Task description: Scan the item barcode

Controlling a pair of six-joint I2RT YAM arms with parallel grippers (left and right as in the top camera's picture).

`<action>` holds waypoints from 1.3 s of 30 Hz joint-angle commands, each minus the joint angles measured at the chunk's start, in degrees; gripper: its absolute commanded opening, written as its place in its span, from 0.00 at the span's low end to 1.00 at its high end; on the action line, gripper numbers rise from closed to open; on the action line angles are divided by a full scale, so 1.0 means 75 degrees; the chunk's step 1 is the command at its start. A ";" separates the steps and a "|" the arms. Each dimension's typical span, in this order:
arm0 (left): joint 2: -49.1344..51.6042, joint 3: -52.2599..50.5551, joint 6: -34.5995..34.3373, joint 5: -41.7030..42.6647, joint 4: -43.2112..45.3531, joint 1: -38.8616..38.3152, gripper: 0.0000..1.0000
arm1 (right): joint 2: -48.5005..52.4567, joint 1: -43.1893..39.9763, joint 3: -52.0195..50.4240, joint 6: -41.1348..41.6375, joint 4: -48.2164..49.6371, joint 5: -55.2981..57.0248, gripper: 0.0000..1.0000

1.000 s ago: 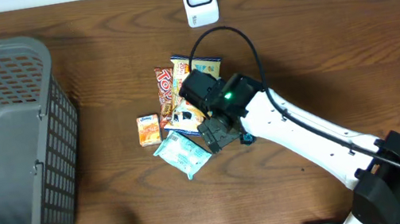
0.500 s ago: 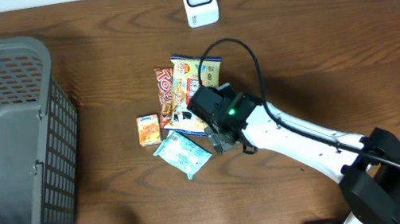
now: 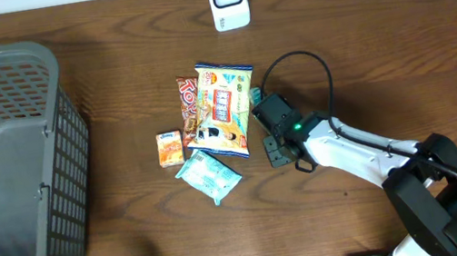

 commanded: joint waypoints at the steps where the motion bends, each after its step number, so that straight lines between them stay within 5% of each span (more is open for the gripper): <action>1: -0.0058 -0.0015 -0.0073 0.0125 0.0052 0.0035 0.98 | -0.0017 -0.0096 -0.0367 -0.0134 0.0216 -0.0350 0.21; 9: -0.0058 -0.0015 -0.0070 0.0125 0.0029 0.0035 0.98 | -0.0044 -0.0172 -0.0303 -0.0323 0.0428 -0.0455 0.01; 13: -0.0058 -0.0015 -0.0070 0.0125 0.0026 0.0035 0.98 | -0.0312 -0.0367 0.0154 -0.0469 -0.0020 -0.1122 0.01; 22: -0.0058 -0.0015 -0.0070 0.0125 0.0026 0.0035 0.98 | -0.2078 -0.0568 0.0912 -0.3139 -0.1207 -0.5045 0.01; 39: -0.0058 -0.0015 -0.0070 0.0122 0.0029 0.0035 0.98 | -0.4468 -0.0562 0.0912 -0.3529 -0.1530 -0.7318 0.01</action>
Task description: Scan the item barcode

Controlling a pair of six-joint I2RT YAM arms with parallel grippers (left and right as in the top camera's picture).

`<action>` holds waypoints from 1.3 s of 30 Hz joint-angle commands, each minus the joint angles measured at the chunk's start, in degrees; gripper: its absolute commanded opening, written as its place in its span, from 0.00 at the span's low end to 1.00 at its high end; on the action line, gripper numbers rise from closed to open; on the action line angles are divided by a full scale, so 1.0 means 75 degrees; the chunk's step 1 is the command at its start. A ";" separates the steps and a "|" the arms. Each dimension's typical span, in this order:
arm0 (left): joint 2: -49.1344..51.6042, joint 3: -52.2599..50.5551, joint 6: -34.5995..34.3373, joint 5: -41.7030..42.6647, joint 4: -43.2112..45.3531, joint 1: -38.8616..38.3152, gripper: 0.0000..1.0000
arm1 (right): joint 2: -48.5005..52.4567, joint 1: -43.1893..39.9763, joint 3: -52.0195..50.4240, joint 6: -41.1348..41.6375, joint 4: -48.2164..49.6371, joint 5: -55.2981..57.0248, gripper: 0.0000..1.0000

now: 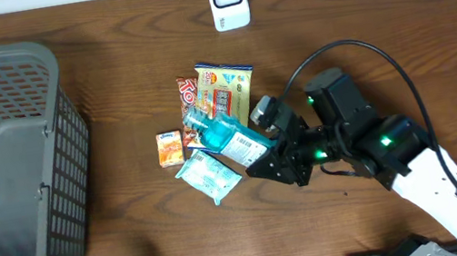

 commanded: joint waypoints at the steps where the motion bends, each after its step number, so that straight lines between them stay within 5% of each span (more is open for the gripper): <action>1: -0.0058 -0.0015 -0.0070 0.0119 0.0038 0.0035 0.98 | -0.0344 -0.0006 0.0221 -0.0201 0.0076 -0.1122 0.01; 16: -0.0055 -0.0259 -0.0067 -0.0262 0.0041 0.0035 0.98 | -0.0356 -0.0003 0.0221 -0.0201 0.0041 -0.1693 0.01; 33: -0.0058 -0.3028 -0.0085 -0.0367 0.1215 0.0035 0.98 | -0.0356 -0.0035 0.0221 -0.0166 -0.0122 -0.1026 0.01; 39: -0.0058 -0.3824 -0.1597 -0.0370 0.1294 0.0032 0.98 | -0.0356 -0.0219 0.0221 -0.0029 -0.0125 -0.0702 0.01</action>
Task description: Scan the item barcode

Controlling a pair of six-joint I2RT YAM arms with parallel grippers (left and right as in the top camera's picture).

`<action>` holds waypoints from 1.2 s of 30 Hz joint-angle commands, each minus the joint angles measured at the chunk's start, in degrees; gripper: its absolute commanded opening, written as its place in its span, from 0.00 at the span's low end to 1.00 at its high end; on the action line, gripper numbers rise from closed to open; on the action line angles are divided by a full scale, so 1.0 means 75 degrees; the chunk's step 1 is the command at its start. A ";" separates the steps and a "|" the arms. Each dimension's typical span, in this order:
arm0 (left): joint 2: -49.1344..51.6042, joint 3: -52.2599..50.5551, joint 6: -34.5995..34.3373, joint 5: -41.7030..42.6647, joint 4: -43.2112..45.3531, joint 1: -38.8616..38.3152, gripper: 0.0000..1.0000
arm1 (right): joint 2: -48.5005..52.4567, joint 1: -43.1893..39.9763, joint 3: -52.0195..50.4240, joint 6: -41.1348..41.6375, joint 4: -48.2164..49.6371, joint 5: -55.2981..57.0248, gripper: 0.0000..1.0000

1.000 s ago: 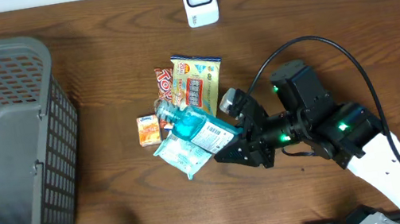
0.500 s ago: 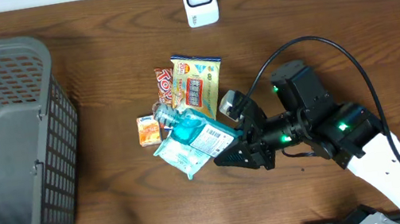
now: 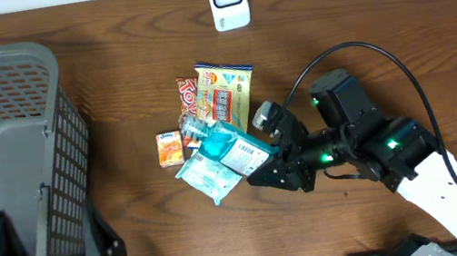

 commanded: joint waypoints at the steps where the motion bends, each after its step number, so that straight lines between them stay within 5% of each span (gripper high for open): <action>1: -0.0058 -0.0452 -0.1201 -0.0070 0.0102 0.0032 0.98 | -0.0187 -0.0166 0.0221 -0.0012 0.0079 -0.0055 0.01; 18: -0.0052 -0.1029 -0.1416 -0.0070 0.0015 -0.0283 0.98 | -0.0187 -0.0216 0.0221 -0.0012 0.0017 0.0356 0.01; 26: 0.0213 -0.1652 -0.1419 -0.0067 -0.1527 -0.0283 0.98 | -0.0172 -0.0216 0.0219 0.0181 -0.0038 0.0455 0.01; 36: 0.0411 -0.2445 -0.1416 0.0157 -0.1810 -0.0283 0.98 | -0.0076 -0.0216 0.0175 0.0160 -0.0207 0.2183 0.01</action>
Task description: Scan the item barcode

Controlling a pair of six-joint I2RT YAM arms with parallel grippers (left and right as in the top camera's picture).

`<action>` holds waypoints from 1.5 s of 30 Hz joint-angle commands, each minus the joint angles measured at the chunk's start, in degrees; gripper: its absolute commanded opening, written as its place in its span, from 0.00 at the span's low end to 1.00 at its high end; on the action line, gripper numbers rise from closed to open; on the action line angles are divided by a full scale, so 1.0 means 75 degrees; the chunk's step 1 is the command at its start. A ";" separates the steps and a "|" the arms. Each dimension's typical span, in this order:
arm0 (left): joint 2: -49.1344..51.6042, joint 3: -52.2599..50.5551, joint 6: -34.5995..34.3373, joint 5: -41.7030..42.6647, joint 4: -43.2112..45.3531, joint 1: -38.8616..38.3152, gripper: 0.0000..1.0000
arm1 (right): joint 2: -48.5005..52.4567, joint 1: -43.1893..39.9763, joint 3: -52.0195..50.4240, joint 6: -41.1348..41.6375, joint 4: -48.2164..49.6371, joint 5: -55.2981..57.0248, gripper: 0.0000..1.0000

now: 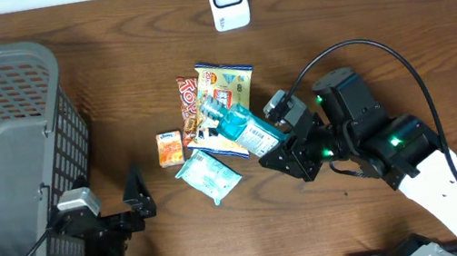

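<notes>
My right gripper point(279, 146) is shut on a blue bottle point(230, 124) and holds it tilted above the pile of snacks. The neck points up-left, and a white barcode label point(257, 138) faces upward. The white scanner point(227, 0) stands at the table's far edge, well beyond the bottle. My left gripper point(138, 197) is at the front left, near the basket's corner, and holds nothing. The overhead view does not show how its fingers stand.
A large grey basket point(15, 60) fills the left side. Under the bottle lie a snack bag point(230, 80), a chocolate bar point(187, 93), a small orange box point(169, 148) and a teal packet point(208, 175). A black cable point(382, 53) loops above the right arm.
The bottle has shifted a little up and to the right in my right gripper. My left arm has come further out from the front edge, its gripper now right of the basket's corner.
My right gripper was low on the table beside the snack bag. Then it held the blue bottle lifted over the snacks. Then the bottle was tilted label-up while my left arm appeared at the front left. Now the bottle sits slightly nearer the scanner.
</notes>
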 commanded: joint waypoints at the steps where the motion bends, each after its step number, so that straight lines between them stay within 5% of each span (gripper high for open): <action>1: 0.0015 -0.0303 -0.0041 0.0335 0.0122 -0.0029 0.98 | -0.0055 -0.0050 0.0178 0.0017 0.0026 0.0408 0.01; 14: 0.0015 -0.1026 -0.0035 0.0877 0.1816 -0.0029 0.98 | 0.0408 -0.0035 0.0178 -0.0198 -0.0393 0.1172 0.01; 25: 0.0015 -0.1839 -0.0099 0.0991 0.1754 -0.0029 0.98 | 0.0758 -0.0035 0.0178 -0.0388 -0.0058 0.1594 0.01; 34: 0.0015 -0.1839 -0.0099 0.0991 0.0347 -0.0029 0.98 | 0.1492 -0.0035 0.0178 -0.0498 0.1294 0.3981 0.01; 39: 0.0015 -0.1839 -0.0099 0.0988 -0.1040 -0.0029 0.98 | 0.2253 -0.0035 0.0178 -0.1588 0.2314 0.4237 0.01; 45: 0.0050 -0.1824 -0.0099 0.0988 -0.1099 -0.0029 0.98 | 0.2911 0.0067 0.0178 -0.2410 0.3127 0.5476 0.01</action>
